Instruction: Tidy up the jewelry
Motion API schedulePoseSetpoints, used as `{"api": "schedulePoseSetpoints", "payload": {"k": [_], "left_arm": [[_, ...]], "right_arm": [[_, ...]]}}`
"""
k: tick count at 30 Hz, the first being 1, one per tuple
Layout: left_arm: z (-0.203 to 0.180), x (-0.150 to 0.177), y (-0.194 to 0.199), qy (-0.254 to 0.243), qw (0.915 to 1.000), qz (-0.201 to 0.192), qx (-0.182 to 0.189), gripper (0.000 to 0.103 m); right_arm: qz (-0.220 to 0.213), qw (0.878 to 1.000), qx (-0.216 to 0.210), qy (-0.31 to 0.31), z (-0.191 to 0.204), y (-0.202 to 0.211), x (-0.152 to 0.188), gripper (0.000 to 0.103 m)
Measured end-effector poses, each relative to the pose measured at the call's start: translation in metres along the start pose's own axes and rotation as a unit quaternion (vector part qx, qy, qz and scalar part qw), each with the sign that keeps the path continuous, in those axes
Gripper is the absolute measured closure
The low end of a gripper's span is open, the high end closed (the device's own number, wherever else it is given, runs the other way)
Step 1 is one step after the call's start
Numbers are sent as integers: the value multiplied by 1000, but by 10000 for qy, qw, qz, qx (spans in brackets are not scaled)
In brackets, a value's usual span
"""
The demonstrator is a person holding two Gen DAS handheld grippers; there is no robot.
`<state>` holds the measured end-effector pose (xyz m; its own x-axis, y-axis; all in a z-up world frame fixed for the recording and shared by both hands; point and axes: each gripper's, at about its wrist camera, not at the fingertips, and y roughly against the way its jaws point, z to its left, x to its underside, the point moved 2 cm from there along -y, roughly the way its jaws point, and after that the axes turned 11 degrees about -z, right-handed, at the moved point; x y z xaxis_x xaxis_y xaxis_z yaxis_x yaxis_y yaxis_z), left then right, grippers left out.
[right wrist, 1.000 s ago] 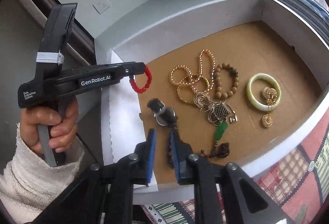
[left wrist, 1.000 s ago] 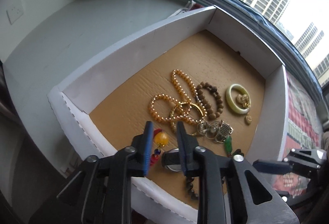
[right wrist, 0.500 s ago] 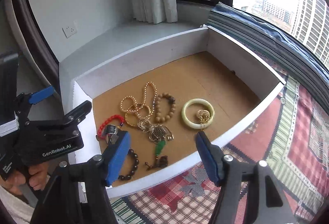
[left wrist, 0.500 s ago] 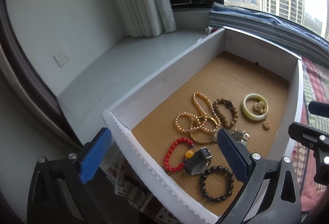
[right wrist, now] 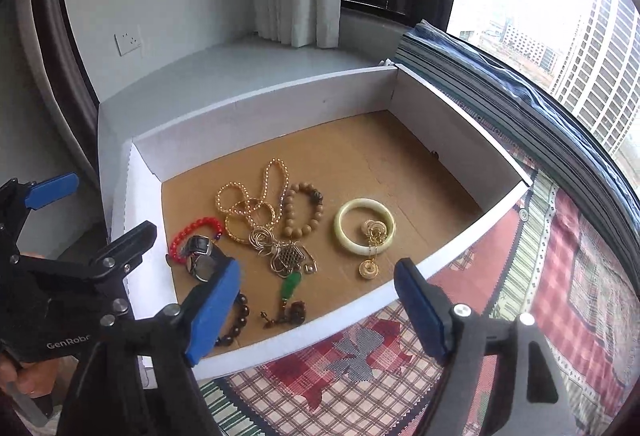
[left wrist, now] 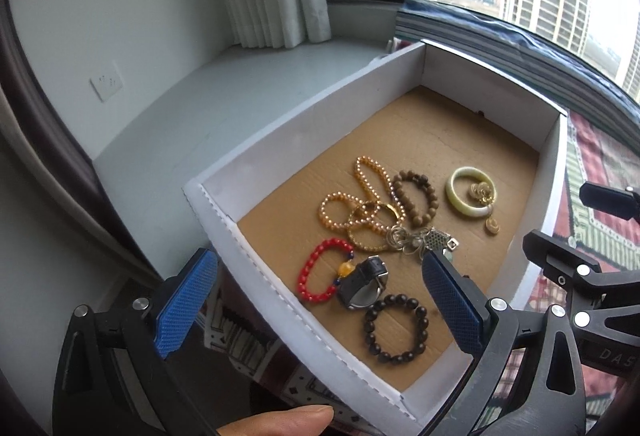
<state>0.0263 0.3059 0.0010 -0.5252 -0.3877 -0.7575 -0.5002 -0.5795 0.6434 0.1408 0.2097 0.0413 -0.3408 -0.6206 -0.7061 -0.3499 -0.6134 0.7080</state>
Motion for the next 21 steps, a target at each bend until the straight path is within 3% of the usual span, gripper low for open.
{"api": "schedulePoseSetpoints", "payload": {"k": [4, 21], "left_arm": [[5, 2, -2, 177, 9997, 135, 128, 1], [19, -5, 7, 344, 9992, 172, -130, 1]], "right_arm": [[19, 10000, 7, -6, 2, -1, -1, 22], [82, 9996, 253, 13, 2, 4, -8, 21]]}}
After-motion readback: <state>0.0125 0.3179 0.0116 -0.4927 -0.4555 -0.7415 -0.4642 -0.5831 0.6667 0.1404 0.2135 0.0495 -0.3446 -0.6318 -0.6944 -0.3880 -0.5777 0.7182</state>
